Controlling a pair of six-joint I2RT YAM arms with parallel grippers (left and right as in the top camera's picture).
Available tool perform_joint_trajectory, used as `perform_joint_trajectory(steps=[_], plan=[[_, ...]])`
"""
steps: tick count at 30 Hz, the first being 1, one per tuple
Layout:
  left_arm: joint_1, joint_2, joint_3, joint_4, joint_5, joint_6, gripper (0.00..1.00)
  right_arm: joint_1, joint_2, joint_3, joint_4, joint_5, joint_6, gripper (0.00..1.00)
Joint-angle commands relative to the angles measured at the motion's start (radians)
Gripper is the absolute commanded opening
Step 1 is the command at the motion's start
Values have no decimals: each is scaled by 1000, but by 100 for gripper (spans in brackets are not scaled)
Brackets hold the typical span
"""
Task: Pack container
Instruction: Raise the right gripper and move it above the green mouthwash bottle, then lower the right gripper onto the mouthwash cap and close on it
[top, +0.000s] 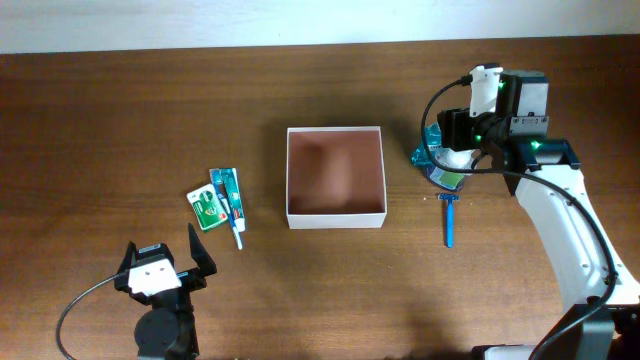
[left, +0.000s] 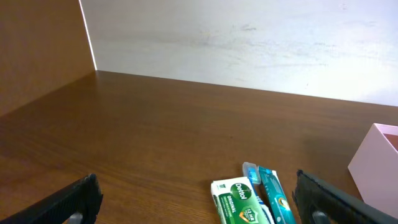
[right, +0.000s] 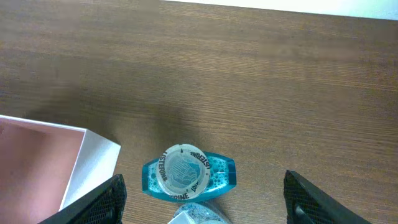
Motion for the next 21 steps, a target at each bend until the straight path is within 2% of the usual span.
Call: perform_joint_trajectory(steps=[1,8,21], plan=[[5,-6,-12,3,4,19,99,6,3,13,1,-17,18,73],[5,-6,-12,3,4,19,99,6,3,13,0,-107,143,72],[5,-6,-12,3,4,19,99,17,37,13,-8,-98,69,70]])
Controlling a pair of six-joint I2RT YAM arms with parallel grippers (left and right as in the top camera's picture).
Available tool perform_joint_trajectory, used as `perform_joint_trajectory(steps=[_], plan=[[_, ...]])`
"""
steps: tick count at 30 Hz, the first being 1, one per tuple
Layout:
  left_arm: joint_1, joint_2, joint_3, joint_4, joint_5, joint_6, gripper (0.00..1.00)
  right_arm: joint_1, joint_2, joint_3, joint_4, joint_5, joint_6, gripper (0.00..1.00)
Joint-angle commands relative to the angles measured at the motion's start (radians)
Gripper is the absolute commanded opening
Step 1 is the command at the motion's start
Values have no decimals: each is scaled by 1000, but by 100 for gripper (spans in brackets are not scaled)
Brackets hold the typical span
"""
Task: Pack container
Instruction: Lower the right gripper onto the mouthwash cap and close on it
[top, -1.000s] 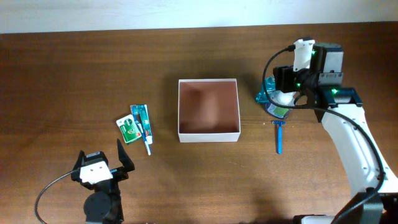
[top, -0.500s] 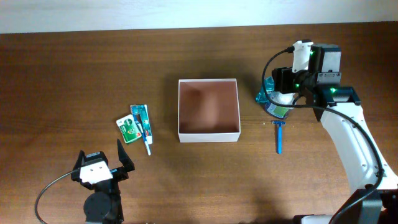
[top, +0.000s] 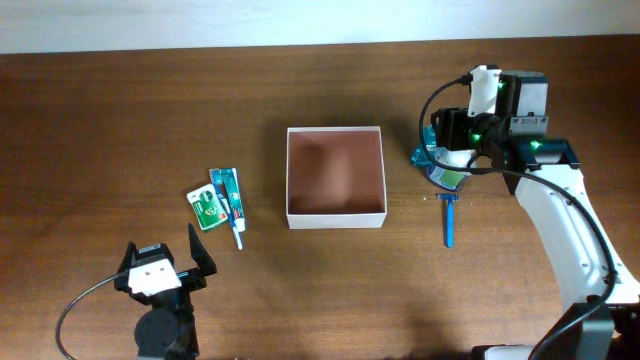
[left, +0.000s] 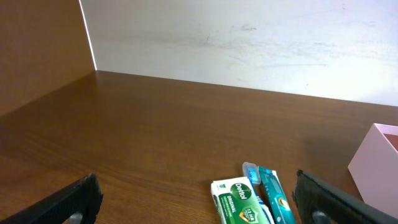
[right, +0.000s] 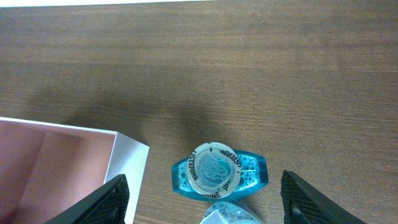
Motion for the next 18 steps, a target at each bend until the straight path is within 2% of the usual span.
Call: perform_joint_trajectory(steps=[1,6,18], plan=[[5,-6,-12,3,4,18,99,27,41,13,-1,-10,-53,69],[5,-6,-12,3,4,18,99,82,58,13,1,169,-106,69],[5,-6,-12,3,4,18,99,89,67,13,45,320,-138,68]])
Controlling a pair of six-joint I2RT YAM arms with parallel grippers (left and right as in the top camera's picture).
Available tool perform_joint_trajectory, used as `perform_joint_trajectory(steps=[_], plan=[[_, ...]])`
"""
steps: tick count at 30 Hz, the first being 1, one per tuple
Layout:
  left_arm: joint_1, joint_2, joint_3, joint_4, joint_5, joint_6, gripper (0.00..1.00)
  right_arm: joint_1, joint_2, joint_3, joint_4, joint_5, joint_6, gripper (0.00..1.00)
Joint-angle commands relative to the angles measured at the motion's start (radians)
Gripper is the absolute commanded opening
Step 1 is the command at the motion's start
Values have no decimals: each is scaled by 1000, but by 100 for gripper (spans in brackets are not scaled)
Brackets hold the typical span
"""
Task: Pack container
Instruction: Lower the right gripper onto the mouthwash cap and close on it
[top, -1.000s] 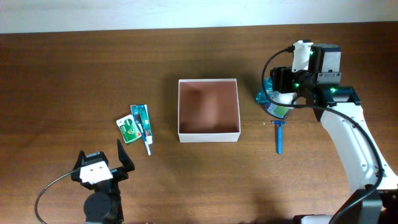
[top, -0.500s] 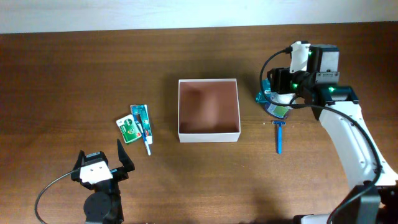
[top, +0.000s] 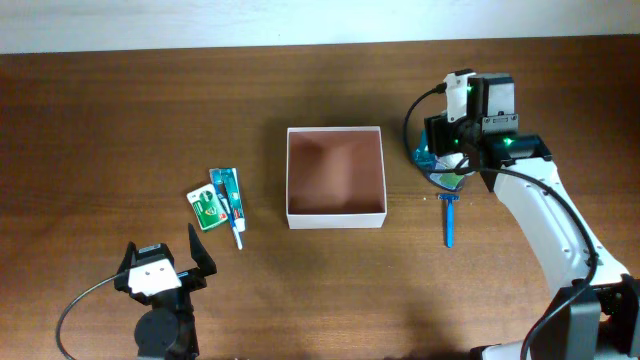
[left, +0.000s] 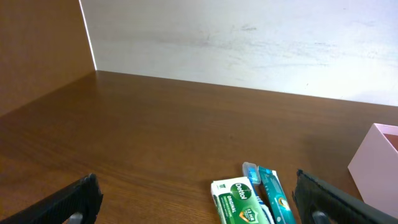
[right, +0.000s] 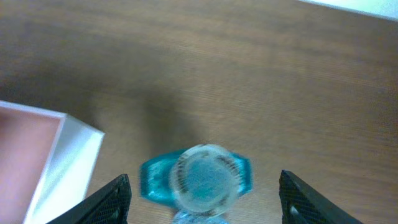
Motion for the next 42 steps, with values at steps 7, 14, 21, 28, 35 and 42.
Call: perform_joint_trajectory(steps=[7,14,21,28,35,42], plan=[[5,-6,-12,3,4,19,99,2,16,13,48,58,78,59],[5,-6,-12,3,4,19,99,2,26,13,57,52,92,59],[5,-6,-12,3,4,19,99,2,29,13,71,19,117,48],[5,-6,-12,3,4,19,99,2,29,13,70,19,117,40],[5,-6,-12,3,4,19,100,2,61,13,63,18,133,53],[5,-6,-12,3,4,19,99,2,68,14,79,12,143,42]])
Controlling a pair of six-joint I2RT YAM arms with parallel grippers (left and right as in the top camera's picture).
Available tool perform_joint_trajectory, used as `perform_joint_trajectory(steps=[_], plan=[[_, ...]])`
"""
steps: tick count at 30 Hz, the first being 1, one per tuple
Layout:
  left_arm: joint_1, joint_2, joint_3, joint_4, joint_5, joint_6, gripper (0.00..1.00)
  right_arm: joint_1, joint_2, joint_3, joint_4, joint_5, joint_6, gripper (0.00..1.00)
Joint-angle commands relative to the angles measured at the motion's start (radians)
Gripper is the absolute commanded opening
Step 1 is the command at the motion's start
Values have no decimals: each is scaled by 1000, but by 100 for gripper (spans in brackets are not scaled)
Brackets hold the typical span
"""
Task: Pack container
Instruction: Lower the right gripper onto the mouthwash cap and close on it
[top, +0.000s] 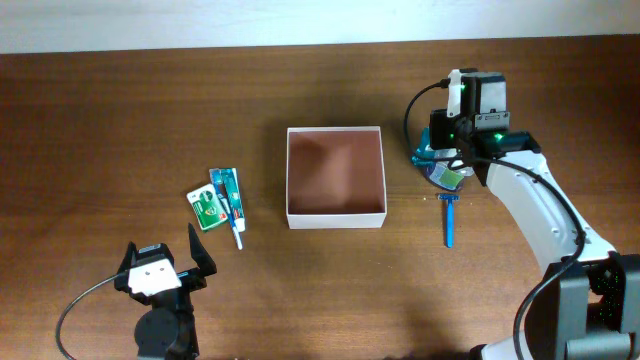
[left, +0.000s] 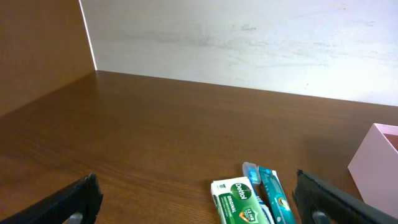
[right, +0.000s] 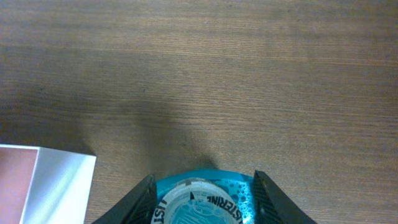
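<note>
A blue Listerine mouthwash bottle (right: 239, 191) stands just right of the open pink-and-white box (top: 336, 217). My right gripper (right: 205, 200) is down over the bottle, its two fingers pressed on the bottle's shoulders, shut on it; from above it covers most of the bottle (top: 436, 172). A blue razor (top: 449, 220) lies right of the box. Left of the box lie a green Dettol soap (left: 239, 202), a teal toothpaste tube (left: 273, 196) and a toothbrush (top: 237, 228). My left gripper (left: 199, 202) stands open near the table's front, short of the soap.
The box's white corner (right: 50, 186) lies close to the left of the right gripper's fingers. The pink box wall (left: 376, 168) shows at the right of the left wrist view. A pale wall backs the brown wooden table (top: 130, 120).
My right gripper has come down around the mouthwash bottle and its fingers have shut on the bottle's sides. The left arm and the other items have not moved.
My right gripper hung open above the mouthwash bottle, with the cap in full view below it. It stayed open over the bottle through the following moments, shifting slightly. Now it sits lower, shut on the bottle. The left gripper stayed open and still throughout.
</note>
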Motion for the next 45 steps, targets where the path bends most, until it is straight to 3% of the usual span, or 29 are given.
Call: perform_joint_trajectory(steps=[1,14,15,17,20,26,36,41,45], plan=[[5,-6,-12,3,4,18,100,2,-14,15,21,-10,10,41],[5,-6,-12,3,4,18,99,2,-40,69,43,-10,10,29],[5,-6,-12,3,4,18,99,2,-40,69,41,-10,10,30],[5,-6,-12,3,4,18,99,2,-39,68,29,-10,10,43],[5,-6,-12,3,4,18,99,2,-33,68,0,-10,10,45],[5,-6,-12,3,4,18,100,2,-24,68,-11,-10,10,27],[5,-6,-12,3,4,18,99,2,-5,67,-34,-10,10,35],[5,-6,-12,3,4,18,99,2,-3,67,-33,-10,10,23],[5,-6,-12,3,4,18,99,2,-3,67,-36,-10,10,22]])
